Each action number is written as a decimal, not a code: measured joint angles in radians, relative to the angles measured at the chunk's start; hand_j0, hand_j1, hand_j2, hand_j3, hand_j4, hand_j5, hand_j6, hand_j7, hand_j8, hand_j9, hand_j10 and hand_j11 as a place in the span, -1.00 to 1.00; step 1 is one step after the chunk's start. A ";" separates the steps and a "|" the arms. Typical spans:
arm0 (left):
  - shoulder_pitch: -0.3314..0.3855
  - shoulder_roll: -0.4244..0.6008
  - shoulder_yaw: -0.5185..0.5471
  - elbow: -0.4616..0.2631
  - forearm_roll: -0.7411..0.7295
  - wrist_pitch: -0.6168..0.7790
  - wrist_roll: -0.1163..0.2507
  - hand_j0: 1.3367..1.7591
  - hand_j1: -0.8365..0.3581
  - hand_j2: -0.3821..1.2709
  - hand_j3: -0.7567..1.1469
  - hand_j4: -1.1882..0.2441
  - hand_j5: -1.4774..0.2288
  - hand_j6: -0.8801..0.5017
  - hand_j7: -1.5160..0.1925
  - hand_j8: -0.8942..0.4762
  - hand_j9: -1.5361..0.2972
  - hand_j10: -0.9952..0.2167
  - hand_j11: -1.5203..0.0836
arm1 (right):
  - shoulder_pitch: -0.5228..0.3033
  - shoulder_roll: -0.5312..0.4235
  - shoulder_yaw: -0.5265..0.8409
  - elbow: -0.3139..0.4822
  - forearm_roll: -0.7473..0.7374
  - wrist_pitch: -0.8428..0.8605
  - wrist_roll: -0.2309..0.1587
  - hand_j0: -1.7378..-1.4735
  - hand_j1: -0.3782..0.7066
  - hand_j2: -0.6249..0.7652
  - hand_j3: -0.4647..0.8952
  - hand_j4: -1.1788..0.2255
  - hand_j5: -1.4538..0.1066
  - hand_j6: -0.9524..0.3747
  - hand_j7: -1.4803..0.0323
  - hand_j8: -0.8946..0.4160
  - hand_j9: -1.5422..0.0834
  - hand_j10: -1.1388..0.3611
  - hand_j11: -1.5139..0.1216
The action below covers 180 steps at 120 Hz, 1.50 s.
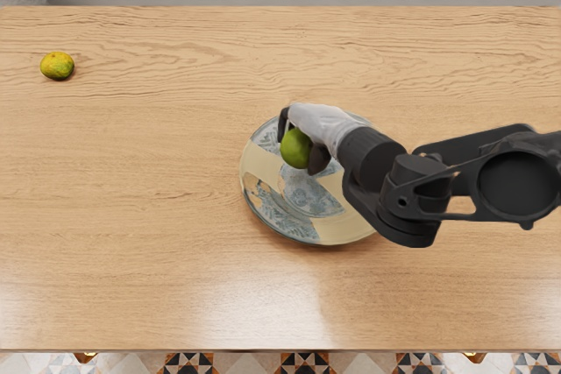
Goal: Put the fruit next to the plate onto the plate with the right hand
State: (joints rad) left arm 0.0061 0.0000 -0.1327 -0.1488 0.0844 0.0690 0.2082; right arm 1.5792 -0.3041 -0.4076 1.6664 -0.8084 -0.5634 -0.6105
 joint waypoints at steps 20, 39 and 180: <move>-0.001 0.000 0.001 0.000 0.000 0.000 0.000 0.52 0.98 -0.54 -0.21 0.66 0.73 0.27 0.77 0.30 0.68 0.64 0.90 | -0.022 0.020 0.004 -0.027 -0.022 -0.009 0.000 -0.35 -0.46 -0.08 -0.32 0.42 0.13 0.23 0.26 0.15 0.20 0.07 0.17; -0.001 0.000 0.001 0.000 0.000 0.000 0.000 0.52 0.98 -0.54 -0.21 0.66 0.73 0.27 0.77 0.30 0.68 0.64 0.90 | -0.015 0.015 0.047 -0.029 0.019 0.000 0.000 -0.38 -0.72 -0.09 -0.32 0.56 0.53 0.34 0.64 0.27 0.58 0.31 0.54; -0.008 0.000 0.001 0.000 0.000 0.000 0.000 0.52 0.98 -0.54 -0.21 0.66 0.73 0.27 0.77 0.30 0.68 0.64 0.90 | -0.712 -0.326 1.003 -0.478 1.268 1.173 0.000 -0.40 -0.95 -0.10 -0.32 0.68 0.86 0.44 0.96 0.37 0.90 0.52 0.85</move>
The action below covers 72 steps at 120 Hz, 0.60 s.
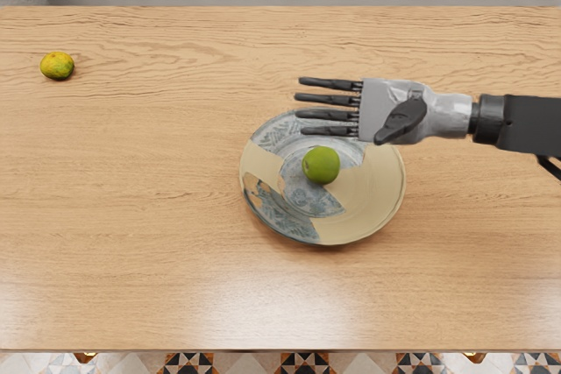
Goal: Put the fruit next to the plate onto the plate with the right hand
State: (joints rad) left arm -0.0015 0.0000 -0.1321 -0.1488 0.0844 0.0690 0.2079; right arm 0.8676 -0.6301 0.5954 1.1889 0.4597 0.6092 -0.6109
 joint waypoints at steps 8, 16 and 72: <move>-0.003 0.000 0.000 0.000 0.000 0.000 0.000 0.52 0.98 -0.54 -0.21 0.66 0.73 0.27 0.77 0.30 0.68 0.64 0.90 | -0.017 -0.044 -0.002 -0.001 0.017 0.001 0.000 -0.40 -0.95 -0.10 -0.32 0.68 0.86 0.44 0.96 0.37 0.90 0.52 0.85; -0.004 0.000 0.000 0.000 0.000 0.000 0.000 0.52 0.98 -0.54 -0.21 0.66 0.73 0.27 0.77 0.30 0.68 0.64 0.90 | -0.032 -0.090 0.000 -0.003 0.026 0.001 0.000 -0.40 -0.95 -0.10 -0.32 0.68 0.86 0.44 0.96 0.37 0.90 0.52 0.85; 0.000 0.000 0.000 0.002 0.000 0.000 0.000 0.52 0.98 -0.54 -0.21 0.66 0.73 0.27 0.77 0.30 0.68 0.64 0.90 | -0.049 -0.334 0.005 -0.006 0.061 0.002 0.000 -0.40 -0.95 -0.10 -0.32 0.68 0.86 0.44 0.96 0.37 0.90 0.52 0.85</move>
State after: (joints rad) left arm -0.0015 0.0000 -0.1323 -0.1464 0.0845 0.0689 0.2079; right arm 0.8184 -0.9639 0.6006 1.1828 0.5204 0.6115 -0.6109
